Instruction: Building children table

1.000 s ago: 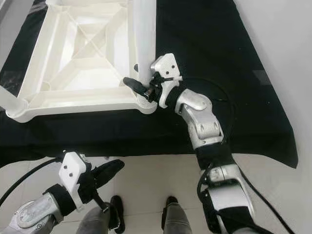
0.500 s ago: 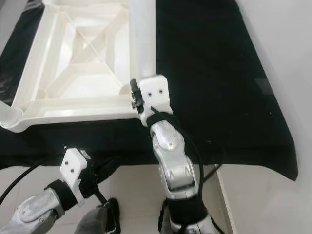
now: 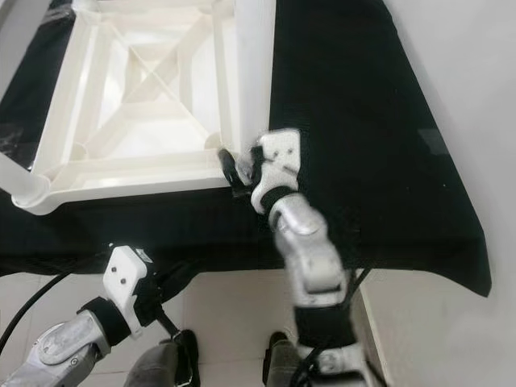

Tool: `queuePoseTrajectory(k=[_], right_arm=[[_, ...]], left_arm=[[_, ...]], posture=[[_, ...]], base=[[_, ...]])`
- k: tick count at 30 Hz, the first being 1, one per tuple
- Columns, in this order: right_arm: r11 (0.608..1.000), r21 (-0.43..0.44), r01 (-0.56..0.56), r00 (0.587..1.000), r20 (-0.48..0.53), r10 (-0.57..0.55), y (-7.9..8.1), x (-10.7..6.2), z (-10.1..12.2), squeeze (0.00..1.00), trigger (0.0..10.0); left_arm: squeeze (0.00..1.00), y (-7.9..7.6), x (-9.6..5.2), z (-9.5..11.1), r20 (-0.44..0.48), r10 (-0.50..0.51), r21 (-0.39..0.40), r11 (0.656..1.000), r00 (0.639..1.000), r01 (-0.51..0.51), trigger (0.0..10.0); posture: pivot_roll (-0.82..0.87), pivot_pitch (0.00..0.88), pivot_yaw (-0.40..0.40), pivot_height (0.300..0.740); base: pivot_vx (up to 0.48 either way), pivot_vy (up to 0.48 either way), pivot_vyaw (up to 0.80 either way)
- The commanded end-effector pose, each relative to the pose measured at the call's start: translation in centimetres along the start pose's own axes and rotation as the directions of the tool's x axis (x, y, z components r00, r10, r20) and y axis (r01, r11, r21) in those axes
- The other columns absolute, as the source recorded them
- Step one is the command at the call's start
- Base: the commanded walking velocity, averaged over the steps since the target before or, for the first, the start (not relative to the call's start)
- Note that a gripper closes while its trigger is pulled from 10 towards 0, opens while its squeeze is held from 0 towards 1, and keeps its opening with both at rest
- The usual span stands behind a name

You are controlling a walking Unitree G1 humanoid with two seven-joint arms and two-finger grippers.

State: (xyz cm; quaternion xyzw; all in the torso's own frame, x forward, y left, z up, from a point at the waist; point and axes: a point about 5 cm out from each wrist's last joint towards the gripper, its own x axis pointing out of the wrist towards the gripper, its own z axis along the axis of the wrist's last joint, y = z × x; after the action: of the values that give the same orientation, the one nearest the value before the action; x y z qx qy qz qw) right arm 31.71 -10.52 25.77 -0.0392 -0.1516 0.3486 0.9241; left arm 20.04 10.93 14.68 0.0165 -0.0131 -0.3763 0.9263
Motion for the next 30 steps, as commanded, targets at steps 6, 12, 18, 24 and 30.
queuePoseTrajectory(k=[6,12,18,24,30], right_arm=[[0.950,-0.055,-0.307,0.950,-0.077,0.303,-2.2,-0.4,-0.6,0.00,10.0],[0.911,-0.007,-0.412,0.905,-0.123,0.408,-3.4,1.7,-1.4,0.00,9.4],[0.893,0.029,-0.449,0.884,-0.134,0.448,-4.1,2.8,-2.1,0.00,0.0],[0.888,0.038,-0.458,0.877,-0.146,0.458,-4.7,2.9,-2.5,0.00,0.0],[0.949,-0.021,-0.314,0.925,-0.231,0.301,-6.2,1.6,-3.8,0.00,0.0]], left_arm=[[0.00,-0.1,0.4,-1.1,-0.028,0.001,-0.009,1.000,1.000,-0.001,10.0],[0.00,0.2,1.0,-1.4,-0.016,0.017,0.004,1.000,1.000,-0.017,10.0],[0.00,0.3,1.5,-1.6,-0.007,0.025,0.014,1.000,1.000,-0.025,10.0],[0.00,0.4,1.9,-1.8,0.001,0.027,0.011,1.000,1.000,-0.027,10.0],[0.00,0.5,2.1,-1.9,0.011,0.028,0.005,1.000,1.000,-0.028,10.0]], posture=[[0.10,0.238,0.011,0.740],[0.11,0.208,-0.012,0.740],[0.10,0.193,-0.023,0.740],[0.09,0.183,-0.030,0.740],[0.05,0.182,-0.022,0.740]], base=[[0.000,0.000,0.00],[0.000,0.000,0.00],[0.000,0.000,0.00],[0.000,0.000,0.00],[0.000,0.000,0.00]])
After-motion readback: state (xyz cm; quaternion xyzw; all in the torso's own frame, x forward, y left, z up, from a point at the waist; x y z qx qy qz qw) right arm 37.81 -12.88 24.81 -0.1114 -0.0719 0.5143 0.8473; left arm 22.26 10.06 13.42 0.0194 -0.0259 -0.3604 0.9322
